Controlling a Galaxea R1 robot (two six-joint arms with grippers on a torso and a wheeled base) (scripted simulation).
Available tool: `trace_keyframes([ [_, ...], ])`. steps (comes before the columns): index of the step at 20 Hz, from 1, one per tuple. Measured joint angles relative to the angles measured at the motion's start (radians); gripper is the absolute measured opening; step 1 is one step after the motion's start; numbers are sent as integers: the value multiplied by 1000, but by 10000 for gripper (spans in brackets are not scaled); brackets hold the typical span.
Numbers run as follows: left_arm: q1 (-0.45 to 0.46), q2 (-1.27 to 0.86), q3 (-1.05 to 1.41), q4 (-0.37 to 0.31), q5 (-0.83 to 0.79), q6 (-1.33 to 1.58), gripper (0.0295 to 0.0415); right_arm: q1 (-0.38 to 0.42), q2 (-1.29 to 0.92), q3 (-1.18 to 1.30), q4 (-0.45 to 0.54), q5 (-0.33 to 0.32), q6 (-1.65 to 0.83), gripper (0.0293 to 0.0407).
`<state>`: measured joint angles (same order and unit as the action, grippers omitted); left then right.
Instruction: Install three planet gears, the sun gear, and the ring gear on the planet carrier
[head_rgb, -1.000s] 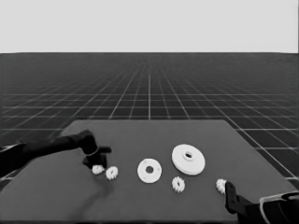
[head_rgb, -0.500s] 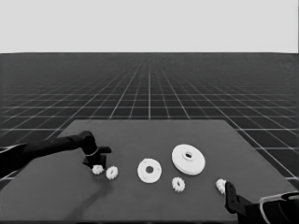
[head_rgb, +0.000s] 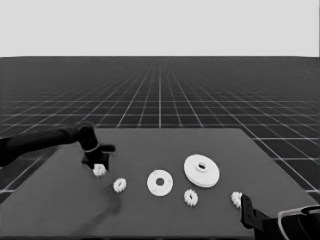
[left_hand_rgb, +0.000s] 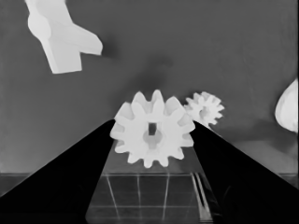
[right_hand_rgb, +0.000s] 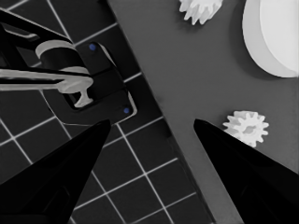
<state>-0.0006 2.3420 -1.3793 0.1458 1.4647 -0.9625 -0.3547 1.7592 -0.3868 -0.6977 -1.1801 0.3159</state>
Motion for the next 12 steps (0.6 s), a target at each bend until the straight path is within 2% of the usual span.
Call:
trace_keyframes([
  [4,-7,0,1,-7,4,0,312,0,0,0,0,0,0,385],
  [5,-14,153,-31,11,43,-221,313,0,0,0,0,0,0,385],
  [7,-20,512,-215,7,59,-312,313,0,0,0,0,0,0,385],
  [9,-21,646,-369,1,53,-275,312,0,0,0,0,0,0,385],
  [12,-21,702,-452,-1,49,-247,312,0,0,0,0,0,0,385],
])
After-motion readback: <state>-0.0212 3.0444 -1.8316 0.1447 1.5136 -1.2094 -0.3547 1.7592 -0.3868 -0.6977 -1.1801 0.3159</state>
